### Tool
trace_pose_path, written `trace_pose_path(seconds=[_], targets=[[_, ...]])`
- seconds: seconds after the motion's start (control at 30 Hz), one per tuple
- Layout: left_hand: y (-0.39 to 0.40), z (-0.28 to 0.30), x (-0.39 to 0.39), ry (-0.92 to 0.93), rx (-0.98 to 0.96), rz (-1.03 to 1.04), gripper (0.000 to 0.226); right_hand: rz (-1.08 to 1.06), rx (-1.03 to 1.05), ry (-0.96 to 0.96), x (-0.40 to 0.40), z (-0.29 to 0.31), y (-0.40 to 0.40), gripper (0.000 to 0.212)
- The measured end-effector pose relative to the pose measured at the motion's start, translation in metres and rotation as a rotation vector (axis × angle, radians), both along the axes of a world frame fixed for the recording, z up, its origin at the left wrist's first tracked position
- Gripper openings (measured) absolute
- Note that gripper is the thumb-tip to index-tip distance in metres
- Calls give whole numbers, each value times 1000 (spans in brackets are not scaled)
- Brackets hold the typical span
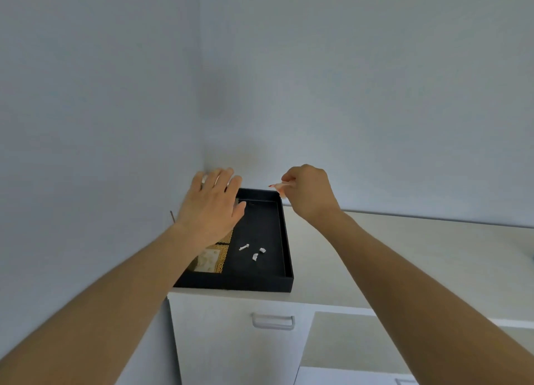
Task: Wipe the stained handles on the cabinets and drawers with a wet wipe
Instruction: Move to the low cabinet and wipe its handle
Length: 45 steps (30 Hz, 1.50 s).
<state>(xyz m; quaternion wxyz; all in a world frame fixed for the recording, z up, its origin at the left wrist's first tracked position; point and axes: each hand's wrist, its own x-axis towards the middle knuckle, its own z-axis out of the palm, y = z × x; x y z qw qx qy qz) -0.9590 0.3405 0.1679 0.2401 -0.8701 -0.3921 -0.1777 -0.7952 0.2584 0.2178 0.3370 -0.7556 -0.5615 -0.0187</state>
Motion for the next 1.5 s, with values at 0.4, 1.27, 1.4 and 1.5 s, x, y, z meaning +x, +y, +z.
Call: trace_pose_path(seconds=[0.4, 1.27, 1.4, 1.5], targets=[[-78, 11, -50, 38, -51, 517, 55, 406, -2, -41, 9, 8, -6, 25], [-848, -6, -136, -11, -194, 1897, 50, 1926, -133, -46, -261, -23, -539, 13], [-1011, -19, -83, -4, -251, 2084, 51, 2094, -156, -25, -261, -40, -693, 15], [-1124, -31, -39, 24, -305, 2251, 51, 2227, -181, 13, -255, -49, -807, 15]])
